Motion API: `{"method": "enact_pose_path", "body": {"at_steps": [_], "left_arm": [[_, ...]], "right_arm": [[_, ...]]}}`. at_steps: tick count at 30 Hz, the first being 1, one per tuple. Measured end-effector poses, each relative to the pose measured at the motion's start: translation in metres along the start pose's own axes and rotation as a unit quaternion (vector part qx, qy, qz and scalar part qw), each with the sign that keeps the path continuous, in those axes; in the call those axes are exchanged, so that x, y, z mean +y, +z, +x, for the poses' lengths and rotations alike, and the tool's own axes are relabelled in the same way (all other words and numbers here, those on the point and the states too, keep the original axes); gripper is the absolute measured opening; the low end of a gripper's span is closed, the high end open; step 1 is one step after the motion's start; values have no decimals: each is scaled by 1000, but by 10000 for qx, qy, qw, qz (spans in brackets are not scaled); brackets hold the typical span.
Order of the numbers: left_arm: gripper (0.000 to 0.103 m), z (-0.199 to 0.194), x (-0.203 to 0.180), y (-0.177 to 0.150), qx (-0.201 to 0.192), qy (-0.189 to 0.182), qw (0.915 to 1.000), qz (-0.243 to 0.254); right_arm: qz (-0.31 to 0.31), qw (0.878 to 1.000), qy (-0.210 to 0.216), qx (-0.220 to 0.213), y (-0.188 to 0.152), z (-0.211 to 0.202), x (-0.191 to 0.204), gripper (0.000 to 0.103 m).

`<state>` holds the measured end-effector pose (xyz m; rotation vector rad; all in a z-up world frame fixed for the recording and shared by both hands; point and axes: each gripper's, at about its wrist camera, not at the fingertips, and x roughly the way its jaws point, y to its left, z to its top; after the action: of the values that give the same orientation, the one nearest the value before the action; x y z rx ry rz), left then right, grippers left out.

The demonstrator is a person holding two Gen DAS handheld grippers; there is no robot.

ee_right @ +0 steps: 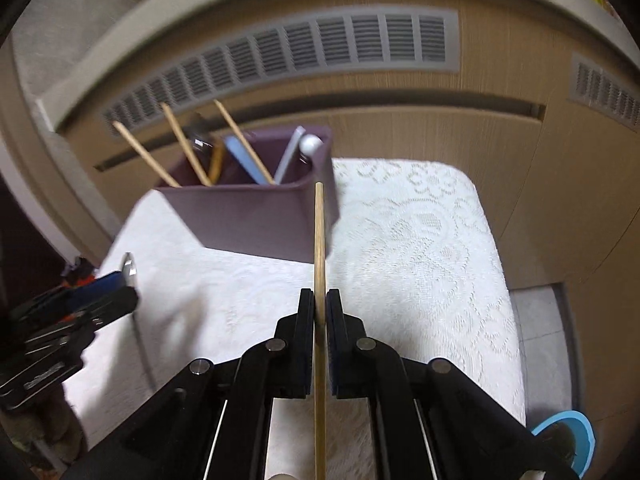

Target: Organize utensils

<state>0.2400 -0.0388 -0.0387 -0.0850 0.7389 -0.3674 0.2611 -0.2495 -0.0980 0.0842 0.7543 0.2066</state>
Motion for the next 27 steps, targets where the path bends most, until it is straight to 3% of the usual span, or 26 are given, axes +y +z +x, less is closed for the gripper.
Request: {"method": "enact_pose_path", "body": {"at_steps": [10, 14, 21, 25, 27], "left_arm": [[33, -55, -13, 17, -586, -74, 9982, 56], [33, -83, -21, 51, -1032, -196, 9942, 245], [33, -128, -34, 131, -2206, -148, 9729, 682], [33, -123, -24, 160, -2429, -225, 9678, 617], [33, -111, -13, 171, -2420, -240, 9684, 554]], "right_arm": [[-225, 9969, 406, -632, 3, -61, 23, 7], [-379, 9927, 488, -1034, 17, -85, 32, 7], [-753, 9676, 541, -2351, 91, -140, 55, 7], [-911, 9507, 631, -2895, 129, -142, 66, 7], [-899, 9489, 648, -2954, 144, -130, 67, 7]]}}
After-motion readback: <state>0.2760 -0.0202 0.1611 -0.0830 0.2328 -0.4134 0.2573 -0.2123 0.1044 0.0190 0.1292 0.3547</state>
